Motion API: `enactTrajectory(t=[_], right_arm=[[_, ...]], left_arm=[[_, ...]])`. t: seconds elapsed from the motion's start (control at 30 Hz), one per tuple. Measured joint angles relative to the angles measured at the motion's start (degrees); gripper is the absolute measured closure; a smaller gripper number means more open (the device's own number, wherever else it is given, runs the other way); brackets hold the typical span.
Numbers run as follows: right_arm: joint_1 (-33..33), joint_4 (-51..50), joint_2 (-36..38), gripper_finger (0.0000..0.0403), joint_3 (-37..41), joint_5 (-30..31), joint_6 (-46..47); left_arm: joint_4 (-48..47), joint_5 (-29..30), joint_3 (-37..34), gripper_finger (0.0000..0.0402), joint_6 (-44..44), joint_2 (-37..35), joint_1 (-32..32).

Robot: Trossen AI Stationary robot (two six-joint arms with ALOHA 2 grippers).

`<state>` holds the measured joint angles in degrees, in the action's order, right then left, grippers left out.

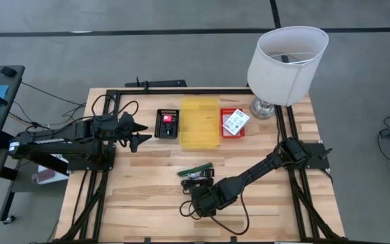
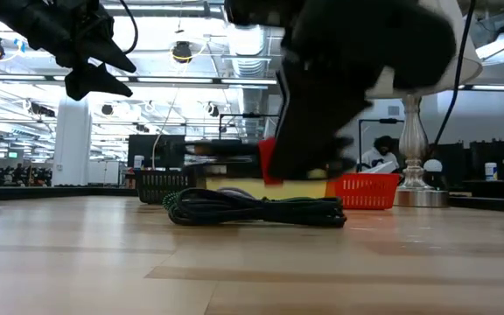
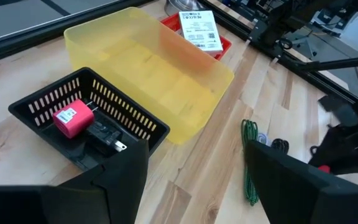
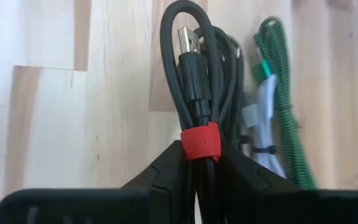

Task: Pick and place items into bin
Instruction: Put the bottom black charger cable into the yellow bin

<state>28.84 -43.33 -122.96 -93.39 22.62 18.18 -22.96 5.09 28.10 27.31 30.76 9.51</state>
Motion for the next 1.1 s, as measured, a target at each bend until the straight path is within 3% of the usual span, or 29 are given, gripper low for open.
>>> enactTrajectory(t=[0.43,0.7,1.1], right_arm=[[-5.6,-16.9,0.0,0.0330,-13.6,8.9,-12.3],[-15.8,-18.1,0.0,0.0330,-16.1,8.8,-19.8],[-30.4,-20.7,0.0,0.0330,-16.1,6.3,-19.7]], left_arm=[[-0.1,0.1,0.0,0.0144,0.0,0.0,0.0],[-0.8,0.1,0.0,0.0144,0.0,0.0,0.0],[-0.8,0.1,0.0,0.0144,0.0,0.0,0.0]])
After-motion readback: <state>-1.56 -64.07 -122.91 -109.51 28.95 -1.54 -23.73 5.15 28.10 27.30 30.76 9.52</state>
